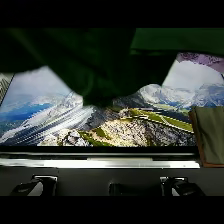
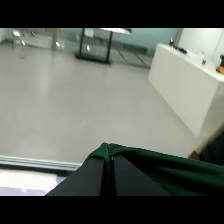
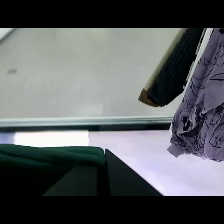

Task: Fold the clothes and pants, and hang the long-sleeved shirts on hangers.

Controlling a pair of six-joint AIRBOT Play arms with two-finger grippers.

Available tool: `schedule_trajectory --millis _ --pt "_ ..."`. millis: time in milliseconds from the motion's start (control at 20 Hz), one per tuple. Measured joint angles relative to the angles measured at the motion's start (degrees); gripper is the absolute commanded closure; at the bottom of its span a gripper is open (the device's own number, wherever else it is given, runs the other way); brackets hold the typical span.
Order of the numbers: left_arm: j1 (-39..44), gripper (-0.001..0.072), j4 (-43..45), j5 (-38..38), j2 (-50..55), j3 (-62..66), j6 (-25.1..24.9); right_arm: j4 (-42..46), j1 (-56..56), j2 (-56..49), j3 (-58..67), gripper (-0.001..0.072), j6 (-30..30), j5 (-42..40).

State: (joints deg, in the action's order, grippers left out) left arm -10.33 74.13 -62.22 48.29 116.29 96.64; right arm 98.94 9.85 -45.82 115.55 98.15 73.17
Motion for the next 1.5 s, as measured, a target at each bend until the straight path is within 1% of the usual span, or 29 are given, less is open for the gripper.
schedule_trajectory --millis 150,250,400,500,650,750,900,950,1000,1050,1150,1250,1350,1500 --pt "-0.02 0.0689 1.68 -2.47 -1.01 -1.73 1.57 -0.42 0.0 -1.73 0.44 0.0683 4.13 3.19" --pt "0.04 0.0689 2.03 -6.29 0.83 -4.52 2.32 -1.92 0.0 -5.66 0.57 0.0683 6.01 7.5" --pt "0.74 0.0688 1.77 -12.24 6.29 -11.63 2.56 -6.23 -0.02 -15.96 0.61 0.0683 7.52 16.06" --pt "1.57 0.0688 1.4 -13.81 11.06 -17.68 2.51 -9.75 -0.02 -24.35 0.66 0.0683 8.02 19.82" --pt "2.78 0.0688 0.98 -11.23 20.46 -27.08 2.36 -14.08 0.02 -37.73 0.66 0.0683 8.44 19.85" --pt "3.26 0.0688 -0.02 -8.02 27.58 -31.21 2.38 -16.57 0.07 -45.77 0.66 0.0683 8.46 17.44" --pt "3.5 0.0684 -2.71 -4.15 37.22 -34.12 2.38 -19.65 0.07 -54.31 0.66 0.0684 8.63 13.22" --pt "3.43 0.0653 -3.5 -3.39 39.32 -34.58 2.38 -20.41 0.07 -56.19 0.66 0.0684 8.63 11.91" --pt "3.26 0.0599 -4.22 -2.38 40.89 -34.88 2.38 -20.83 0.07 -57.44 0.66 0.0684 8.63 10.64" --pt "2.91 0.0427 -4.72 -1.92 41.88 -35.12 2.36 -21.18 0.04 -58.34 0.68 0.0684 8.63 9.42" --pt "1.33 -0.0013 -5.38 -1.79 42.12 -35.39 2.38 -21.38 0.04 -59.3 0.7 0.0684 8.63 7.91" --pt "-1.14 -0.0013 -5.66 -3.08 40.37 -35.58 2.19 -21.4 0.04 -59.43 0.7 0.0684 8.61 7.37" --pt "-4.66 -0.0013 -5.86 -5.07 36.48 -36.26 1.16 -20.98 0.04 -59.01 0.7 0.0684 8.35 7.17" --pt "-10.88 -0.0013 -5.9 -7.54 26.99 -42.01 0.0 -19.67 0.07 -57.53 0.7 0.0684 7.72 7.32"
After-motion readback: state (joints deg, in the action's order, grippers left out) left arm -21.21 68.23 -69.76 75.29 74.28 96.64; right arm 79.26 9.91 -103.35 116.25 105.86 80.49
